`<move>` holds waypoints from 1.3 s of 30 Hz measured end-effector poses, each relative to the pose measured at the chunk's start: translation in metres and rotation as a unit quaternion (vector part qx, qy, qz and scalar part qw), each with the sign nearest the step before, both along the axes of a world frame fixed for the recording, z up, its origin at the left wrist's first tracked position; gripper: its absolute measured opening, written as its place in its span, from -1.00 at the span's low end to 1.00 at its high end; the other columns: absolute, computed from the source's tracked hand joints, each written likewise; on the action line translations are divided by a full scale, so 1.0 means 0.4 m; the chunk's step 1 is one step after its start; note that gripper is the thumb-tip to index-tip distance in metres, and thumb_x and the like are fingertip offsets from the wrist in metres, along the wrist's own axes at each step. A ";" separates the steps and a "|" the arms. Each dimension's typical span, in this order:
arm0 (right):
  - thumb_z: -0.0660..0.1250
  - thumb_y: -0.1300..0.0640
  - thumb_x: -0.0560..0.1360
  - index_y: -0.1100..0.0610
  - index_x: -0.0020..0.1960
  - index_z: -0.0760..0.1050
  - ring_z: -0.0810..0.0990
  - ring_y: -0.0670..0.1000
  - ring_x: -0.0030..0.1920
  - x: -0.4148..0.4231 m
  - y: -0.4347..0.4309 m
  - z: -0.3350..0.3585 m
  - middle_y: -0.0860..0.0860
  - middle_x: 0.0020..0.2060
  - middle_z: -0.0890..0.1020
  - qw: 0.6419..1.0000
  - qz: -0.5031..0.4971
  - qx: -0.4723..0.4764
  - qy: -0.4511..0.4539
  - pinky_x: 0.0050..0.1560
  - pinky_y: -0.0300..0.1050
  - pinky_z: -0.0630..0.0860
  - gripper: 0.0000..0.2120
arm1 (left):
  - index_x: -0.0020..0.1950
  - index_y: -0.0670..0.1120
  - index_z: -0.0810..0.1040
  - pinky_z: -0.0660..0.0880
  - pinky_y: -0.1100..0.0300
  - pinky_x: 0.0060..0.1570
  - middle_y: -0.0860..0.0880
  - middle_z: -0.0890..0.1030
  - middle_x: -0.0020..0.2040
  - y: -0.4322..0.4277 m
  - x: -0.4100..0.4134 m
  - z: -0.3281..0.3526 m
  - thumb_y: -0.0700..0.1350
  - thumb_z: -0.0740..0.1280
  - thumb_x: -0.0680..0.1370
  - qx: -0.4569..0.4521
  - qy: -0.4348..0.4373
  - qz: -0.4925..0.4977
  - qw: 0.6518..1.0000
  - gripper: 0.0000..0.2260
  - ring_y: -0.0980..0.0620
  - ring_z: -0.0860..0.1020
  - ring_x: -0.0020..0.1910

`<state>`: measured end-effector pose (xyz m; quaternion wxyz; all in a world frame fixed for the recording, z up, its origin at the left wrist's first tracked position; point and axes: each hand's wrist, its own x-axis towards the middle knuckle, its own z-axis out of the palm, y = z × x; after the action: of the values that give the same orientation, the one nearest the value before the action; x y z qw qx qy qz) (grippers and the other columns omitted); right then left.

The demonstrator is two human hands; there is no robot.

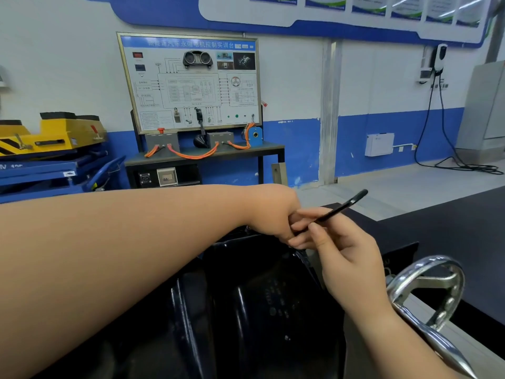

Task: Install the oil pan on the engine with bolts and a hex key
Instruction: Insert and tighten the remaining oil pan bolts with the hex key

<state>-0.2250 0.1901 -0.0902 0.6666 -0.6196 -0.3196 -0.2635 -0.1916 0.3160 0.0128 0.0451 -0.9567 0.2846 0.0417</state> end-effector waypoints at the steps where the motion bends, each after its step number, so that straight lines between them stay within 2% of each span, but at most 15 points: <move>1: 0.24 0.40 0.53 0.00 -0.05 0.60 0.67 -0.03 -0.26 0.000 0.002 0.002 -0.02 -0.21 0.68 1.000 -0.014 0.000 -0.002 -0.15 -0.25 0.59 -0.67 | -0.29 -0.09 0.51 0.40 0.23 -0.24 0.05 0.43 -0.42 0.001 0.001 -0.001 -0.15 0.35 0.49 -0.001 -0.001 -0.001 1.000 -0.85 0.09 0.39 -0.39; 5: 0.45 0.28 0.38 0.12 -0.26 0.56 0.65 -0.09 -0.36 0.005 0.012 0.008 -0.03 -0.39 0.66 0.999 -0.043 0.003 0.021 -0.26 -0.35 0.54 -0.88 | -0.36 -0.01 0.45 0.34 0.29 -0.30 0.06 0.44 -0.41 0.003 0.000 -0.001 -0.11 0.36 0.48 0.005 -0.003 -0.014 1.000 -0.78 0.12 0.38 -0.40; 7: 0.48 0.24 0.36 0.18 -0.27 0.51 0.64 -0.10 -0.40 0.010 0.013 0.010 -0.03 -0.43 0.65 0.998 -0.052 0.006 0.031 -0.30 -0.34 0.54 -0.86 | -0.42 0.06 0.40 0.29 0.32 -0.34 0.10 0.42 -0.43 0.002 0.000 0.002 -0.10 0.36 0.49 0.012 -0.005 -0.014 1.000 -0.70 0.14 0.37 -0.42; 12: 0.30 0.22 0.50 -0.14 -0.03 0.56 0.66 -0.03 -0.27 0.000 0.001 0.014 -0.03 -0.20 0.67 1.000 -0.007 -0.018 -0.002 -0.17 -0.22 0.59 -0.75 | -0.42 0.02 0.39 0.30 0.30 -0.37 0.08 0.39 -0.46 0.001 0.007 -0.003 -0.12 0.37 0.48 0.003 -0.017 0.010 1.000 -0.71 0.15 0.35 -0.46; 14: 0.23 0.24 0.52 -0.10 0.05 0.57 0.66 -0.01 -0.25 -0.003 -0.001 0.015 -0.05 -0.15 0.67 1.000 -0.002 -0.016 -0.015 -0.14 -0.24 0.58 -0.71 | -0.42 -0.01 0.38 0.32 0.26 -0.34 0.05 0.39 -0.45 0.001 0.008 -0.004 -0.12 0.37 0.48 -0.001 -0.019 0.015 1.000 -0.71 0.13 0.34 -0.45; 17: 0.32 0.29 0.49 -0.06 -0.10 0.62 0.65 -0.07 -0.30 -0.003 0.002 0.019 -0.06 -0.24 0.69 1.000 -0.028 0.001 -0.010 -0.18 -0.33 0.55 -0.75 | -0.41 -0.02 0.40 0.37 0.21 -0.27 0.05 0.40 -0.44 -0.001 0.005 -0.004 -0.10 0.37 0.48 0.004 -0.016 0.012 1.000 -0.72 0.12 0.35 -0.43; 20: 0.46 0.26 0.40 0.09 -0.28 0.55 0.65 -0.05 -0.36 0.004 0.011 0.018 0.01 -0.40 0.65 0.999 -0.052 0.001 0.015 -0.23 -0.21 0.58 -0.85 | -0.43 0.02 0.38 0.34 0.21 -0.27 0.02 0.43 -0.42 0.002 -0.001 -0.001 -0.08 0.37 0.48 0.002 -0.008 0.002 1.000 -0.70 0.08 0.36 -0.41; 23: 0.45 0.27 0.40 0.19 -0.23 0.48 0.65 -0.03 -0.39 0.008 0.012 0.016 0.00 -0.39 0.65 0.998 -0.050 0.004 0.031 -0.24 -0.14 0.61 -0.86 | -0.41 -0.01 0.42 0.31 0.28 -0.33 0.06 0.41 -0.46 0.004 -0.001 0.003 -0.11 0.37 0.48 0.000 -0.001 0.000 1.000 -0.73 0.13 0.35 -0.45; 25: 0.39 0.26 0.46 0.06 -0.14 0.54 0.65 -0.02 -0.34 0.001 0.007 0.020 -0.02 -0.26 0.67 1.000 -0.023 -0.005 0.020 -0.20 -0.15 0.61 -0.88 | -0.36 -0.06 0.47 0.31 0.28 -0.35 0.06 0.40 -0.46 0.003 0.004 0.000 -0.10 0.37 0.47 0.003 -0.011 0.006 1.000 -0.78 0.14 0.35 -0.46; 27: 0.29 0.26 0.50 -0.11 -0.01 0.56 0.66 -0.02 -0.28 -0.008 -0.001 0.021 -0.05 -0.15 0.67 1.000 -0.007 -0.023 -0.005 -0.13 -0.22 0.59 -0.73 | -0.33 -0.08 0.48 0.32 0.26 -0.35 0.05 0.40 -0.45 0.002 0.008 -0.004 -0.09 0.38 0.47 0.004 -0.023 0.009 1.000 -0.81 0.12 0.35 -0.45; 29: 0.26 0.33 0.52 -0.06 0.03 0.58 0.65 -0.03 -0.26 -0.010 -0.006 0.024 -0.05 -0.15 0.68 0.999 -0.011 -0.033 -0.019 -0.10 -0.28 0.56 -0.69 | -0.35 -0.06 0.45 0.33 0.22 -0.32 0.05 0.40 -0.43 0.002 0.010 -0.005 -0.08 0.38 0.47 0.007 -0.024 0.007 1.000 -0.78 0.10 0.36 -0.42; 31: 0.30 0.39 0.50 0.01 -0.08 0.61 0.65 -0.06 -0.30 -0.008 -0.005 0.024 -0.05 -0.23 0.68 0.999 -0.030 -0.029 -0.014 -0.13 -0.33 0.54 -0.71 | -0.39 -0.04 0.42 0.33 0.22 -0.28 0.06 0.40 -0.43 0.001 0.008 -0.004 -0.08 0.37 0.48 0.015 -0.022 0.001 1.000 -0.74 0.10 0.36 -0.41; 34: 0.44 0.32 0.40 0.21 -0.23 0.56 0.64 -0.08 -0.37 -0.002 0.005 0.022 0.00 -0.36 0.65 0.999 -0.046 -0.019 0.006 -0.24 -0.33 0.54 -0.92 | -0.41 -0.03 0.41 0.34 0.21 -0.28 0.03 0.42 -0.43 0.000 0.003 -0.002 -0.07 0.37 0.48 0.017 -0.020 -0.008 1.000 -0.72 0.08 0.36 -0.41; 36: 0.48 0.27 0.36 0.30 -0.26 0.48 0.63 -0.10 -0.41 0.001 0.008 0.020 -0.02 -0.40 0.63 0.998 -0.057 -0.009 0.013 -0.30 -0.34 0.53 -0.82 | -0.42 0.01 0.39 0.33 0.22 -0.29 0.04 0.42 -0.42 0.002 0.001 0.001 -0.10 0.37 0.48 0.022 -0.013 -0.014 1.000 -0.71 0.10 0.36 -0.41; 39: 0.45 0.25 0.41 0.15 -0.20 0.51 0.64 -0.08 -0.37 0.002 0.007 0.020 -0.06 -0.36 0.64 0.998 -0.051 -0.020 0.017 -0.25 -0.24 0.58 -0.88 | -0.43 0.02 0.38 0.34 0.24 -0.30 0.06 0.40 -0.45 -0.001 0.004 0.002 -0.11 0.36 0.48 0.024 -0.017 -0.005 1.000 -0.70 0.13 0.34 -0.44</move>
<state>-0.2243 0.1931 -0.0820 0.6451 -0.6527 -0.2816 -0.2804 -0.1900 0.3158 0.0135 0.0731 -0.9544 0.2877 0.0323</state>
